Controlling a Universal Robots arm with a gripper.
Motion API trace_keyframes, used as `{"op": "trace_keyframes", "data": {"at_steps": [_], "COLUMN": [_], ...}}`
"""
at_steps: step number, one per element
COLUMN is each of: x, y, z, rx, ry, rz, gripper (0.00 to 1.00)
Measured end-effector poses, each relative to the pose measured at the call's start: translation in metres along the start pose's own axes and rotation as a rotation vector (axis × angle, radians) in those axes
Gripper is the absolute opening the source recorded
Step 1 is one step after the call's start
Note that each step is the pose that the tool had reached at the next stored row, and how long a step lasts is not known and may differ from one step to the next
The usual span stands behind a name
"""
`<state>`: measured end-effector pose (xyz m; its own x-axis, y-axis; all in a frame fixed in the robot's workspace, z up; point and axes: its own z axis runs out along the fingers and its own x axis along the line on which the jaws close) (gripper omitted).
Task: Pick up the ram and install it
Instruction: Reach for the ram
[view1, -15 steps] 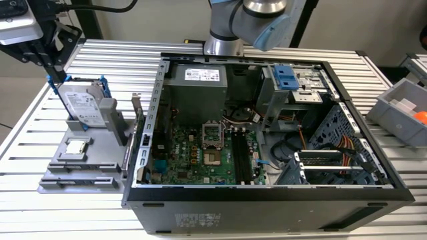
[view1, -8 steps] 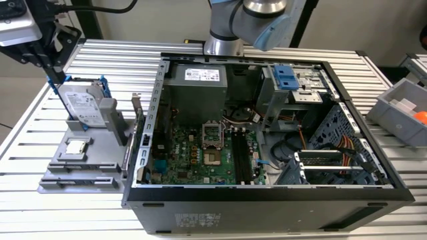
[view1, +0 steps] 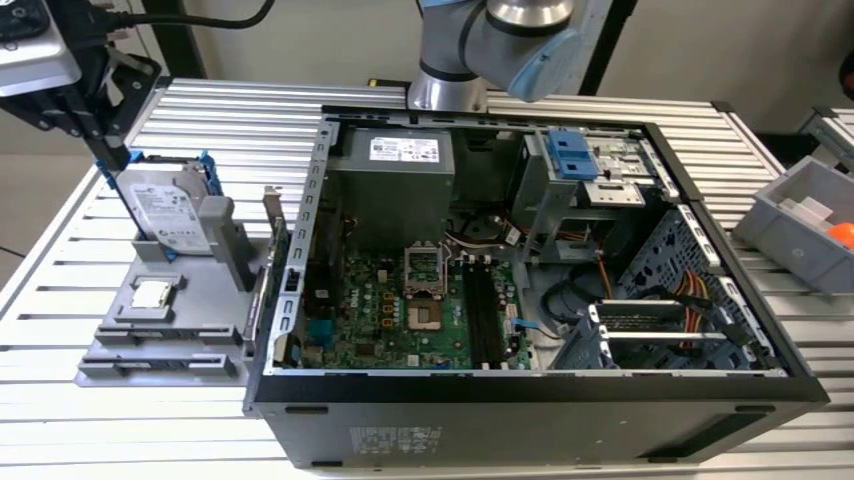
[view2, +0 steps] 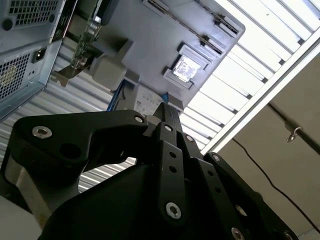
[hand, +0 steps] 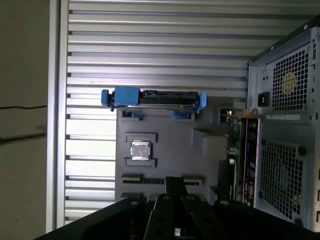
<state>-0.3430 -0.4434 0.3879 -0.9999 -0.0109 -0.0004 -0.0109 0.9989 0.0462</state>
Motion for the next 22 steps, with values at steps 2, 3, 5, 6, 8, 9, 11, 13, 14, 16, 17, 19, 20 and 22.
{"op": "trace_keyframes", "data": {"at_steps": [2, 3, 5, 6, 8, 9, 11, 13, 14, 16, 17, 19, 20, 22], "x": [0.0000, 0.0000, 0.0000, 0.0000, 0.0000, 0.0000, 0.0000, 0.0001, 0.0001, 0.0001, 0.0001, 0.0001, 0.0001, 0.0001], "y": [-0.0010, -0.0014, -0.0023, -0.0027, -0.0037, -0.0041, -0.0050, -0.0059, -0.0063, -0.0073, -0.0078, -0.0085, -0.0089, -0.0097], "z": [0.0000, 0.0000, -0.0001, -0.0001, -0.0002, -0.0002, -0.0003, -0.0003, -0.0003, -0.0004, -0.0004, -0.0004, -0.0004, -0.0005], "rx": [0.0000, 0.0000, 0.0000, 0.0000, 0.0000, 0.0000, 0.0001, 0.0000, 0.0000, 0.0000, 0.0000, -0.0001, 0.0000, 0.0001], "ry": [-0.0001, 0.0000, 0.0000, 0.0000, 0.0000, 0.0000, 0.0001, 0.0000, 0.0000, 0.0000, 0.0001, -0.0001, 0.0000, 0.0001], "rz": [0.000, 0.000, 0.000, 0.000, 0.000, 0.000, 0.000, 0.000, 0.000, 0.000, 0.000, 0.000, 0.000, 0.000], "gripper": [0.00, 0.00, 0.00, 0.00, 0.00, 0.00, 0.00, 0.00, 0.00, 0.00, 0.00, 0.00, 0.00, 0.00]}}
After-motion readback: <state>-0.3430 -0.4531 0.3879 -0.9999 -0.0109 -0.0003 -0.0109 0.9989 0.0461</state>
